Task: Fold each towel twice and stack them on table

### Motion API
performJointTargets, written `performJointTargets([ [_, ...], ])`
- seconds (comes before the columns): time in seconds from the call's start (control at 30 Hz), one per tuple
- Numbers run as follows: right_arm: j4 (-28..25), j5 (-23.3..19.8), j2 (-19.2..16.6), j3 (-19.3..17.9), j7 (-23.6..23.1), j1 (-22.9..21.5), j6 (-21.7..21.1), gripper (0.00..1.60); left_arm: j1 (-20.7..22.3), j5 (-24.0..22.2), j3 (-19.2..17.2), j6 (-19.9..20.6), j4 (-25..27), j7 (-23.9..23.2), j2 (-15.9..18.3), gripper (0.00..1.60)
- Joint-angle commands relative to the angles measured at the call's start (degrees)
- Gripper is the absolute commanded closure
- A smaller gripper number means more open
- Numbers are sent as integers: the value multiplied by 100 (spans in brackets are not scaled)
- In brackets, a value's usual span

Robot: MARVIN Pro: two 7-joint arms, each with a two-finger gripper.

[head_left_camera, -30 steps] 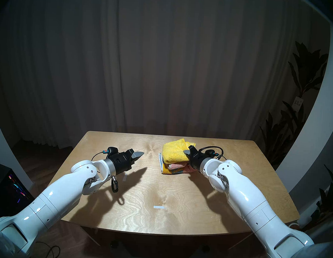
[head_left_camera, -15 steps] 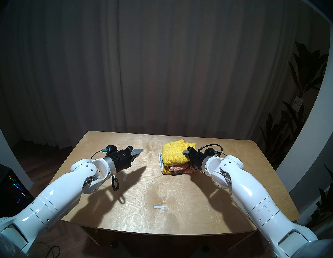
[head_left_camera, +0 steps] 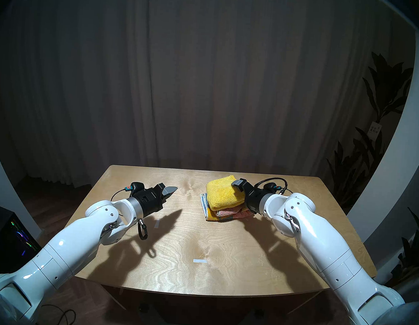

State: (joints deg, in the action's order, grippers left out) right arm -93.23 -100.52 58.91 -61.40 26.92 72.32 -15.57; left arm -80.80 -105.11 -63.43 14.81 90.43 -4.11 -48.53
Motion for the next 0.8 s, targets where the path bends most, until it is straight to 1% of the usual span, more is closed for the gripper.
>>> performJointTargets([
  [0.0, -551, 13, -286, -212, 181, 179, 146, 0, -6, 3, -77, -63, 147, -74, 48, 160],
  [0.13, -761, -23, -438, -338, 282, 312, 184, 0, -17, 6, -57, -72, 156, -102, 63, 160],
  [0.2, -842, -23, -447, -359, 372, 349, 215, 0, -26, -6, -52, -87, 163, -101, 57, 160],
  [0.27, -840, -19, -361, -315, 493, 339, 256, 0, -34, -2, -36, -104, 186, -51, 57, 160],
  [0.3, -825, -44, -297, -272, 638, 302, 248, 0, -36, 22, -25, -120, 184, -70, 59, 160],
  [0.4, -737, -78, -124, -164, 749, 230, 246, 0, -59, 30, -18, -142, 200, -69, 82, 160],
  [0.47, -684, -103, -6, -100, 924, 173, 276, 0, -96, 36, -35, -182, 229, -36, 118, 160],
  [0.5, -627, -223, 68, -108, 976, 152, 259, 0, -121, 23, -54, -202, 240, -14, 136, 160],
  [0.57, -578, -296, 151, -75, 1150, 90, 279, 0, -171, 4, -88, -236, 265, 3, 176, 160],
  [0.63, -610, -182, 163, -30, 1109, 71, 362, 0, -221, -17, -120, -256, 303, 10, 221, 160],
  [0.7, -891, 130, 36, 42, 1136, 53, 483, 0, -260, -32, -145, -269, 331, 16, 257, 160],
  [0.73, -1007, 108, 1, 28, 1190, 49, 486, 0, -280, -44, -161, -279, 341, 16, 268, 160],
  [0.77, -1148, 362, -128, 124, 1215, -11, 474, 0, -286, -38, -165, -277, 334, 5, 280, 160],
])
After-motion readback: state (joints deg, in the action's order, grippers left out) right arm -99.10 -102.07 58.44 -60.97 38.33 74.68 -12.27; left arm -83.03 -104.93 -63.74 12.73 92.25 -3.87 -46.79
